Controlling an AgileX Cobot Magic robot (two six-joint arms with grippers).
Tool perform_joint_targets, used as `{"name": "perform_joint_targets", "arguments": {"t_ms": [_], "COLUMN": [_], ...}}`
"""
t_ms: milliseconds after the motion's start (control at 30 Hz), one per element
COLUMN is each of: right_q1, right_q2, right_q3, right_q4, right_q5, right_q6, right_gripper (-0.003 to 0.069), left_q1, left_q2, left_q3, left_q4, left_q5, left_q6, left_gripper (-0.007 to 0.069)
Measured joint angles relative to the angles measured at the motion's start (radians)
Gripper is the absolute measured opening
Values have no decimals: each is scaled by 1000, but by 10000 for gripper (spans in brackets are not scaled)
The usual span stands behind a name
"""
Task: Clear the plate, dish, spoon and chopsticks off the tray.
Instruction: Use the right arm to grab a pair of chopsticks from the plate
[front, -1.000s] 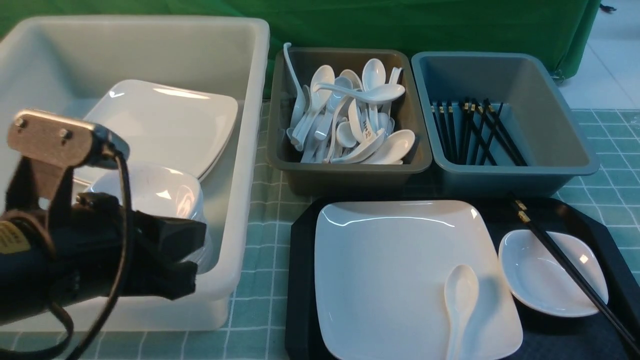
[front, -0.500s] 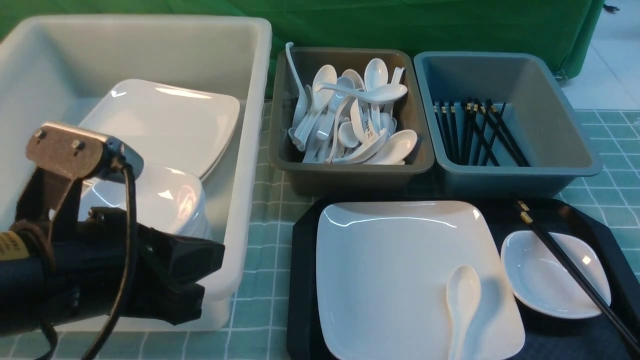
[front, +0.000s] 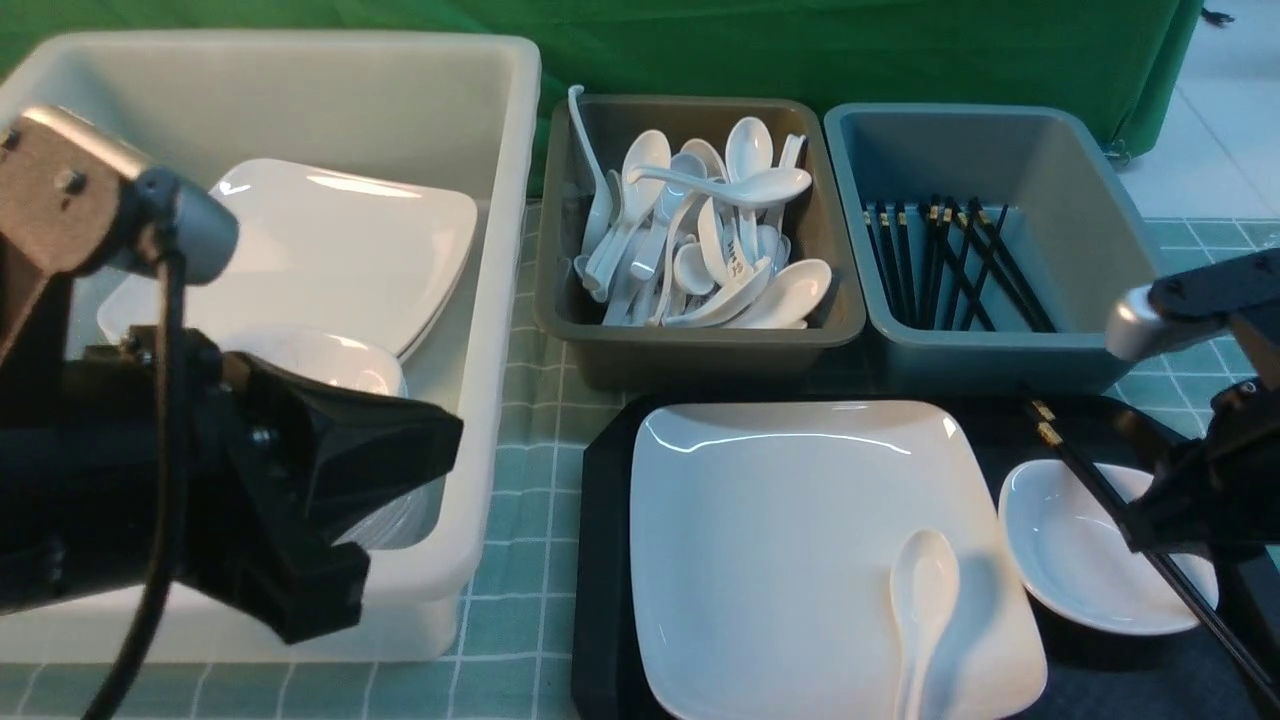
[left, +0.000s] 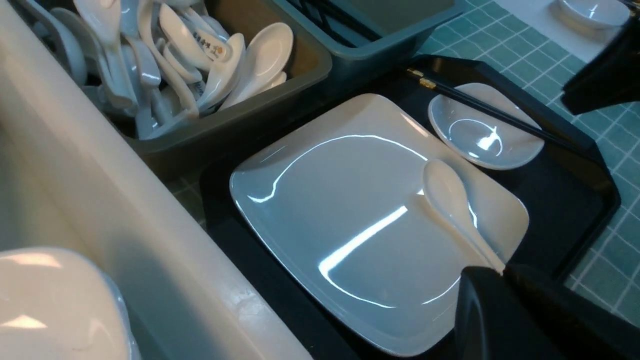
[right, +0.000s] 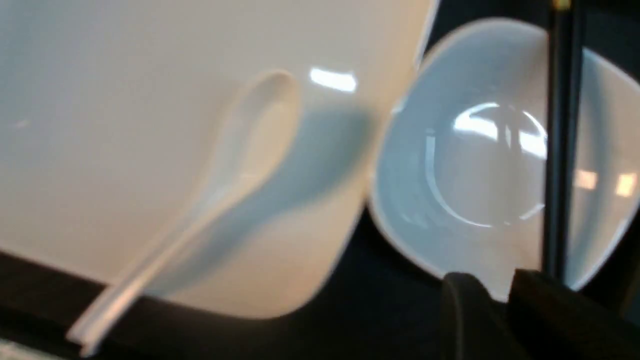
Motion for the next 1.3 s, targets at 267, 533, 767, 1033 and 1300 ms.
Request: {"name": "perform_joint_targets", "arguments": {"t_ms": [267, 533, 767, 1033, 1300], "right_q1": [-108, -111, -112, -112, -88], "right_q2": [250, 396, 471, 473, 390], "right_q3": [-113, -122, -124, -128, -130], "right_q4": [-22, -29, -29, -28, -32], "right_q5": [-44, -184, -233, -207, -29], "right_q6": [-24, -26, -27, -63, -204], "right_gripper": [356, 410, 411, 283, 112], "left_q1": [0, 0, 0, 0, 0], "left_q2": [-180, -222, -222, -222, -222], "left_q3": [-2, -2, -2, -2, -2], "left_q4": [0, 12, 16, 18, 18], "left_q5": [37, 52, 58, 58, 58], "left_q6": [38, 41, 41, 41, 41], "left_gripper": [17, 17, 17, 17, 17]}}
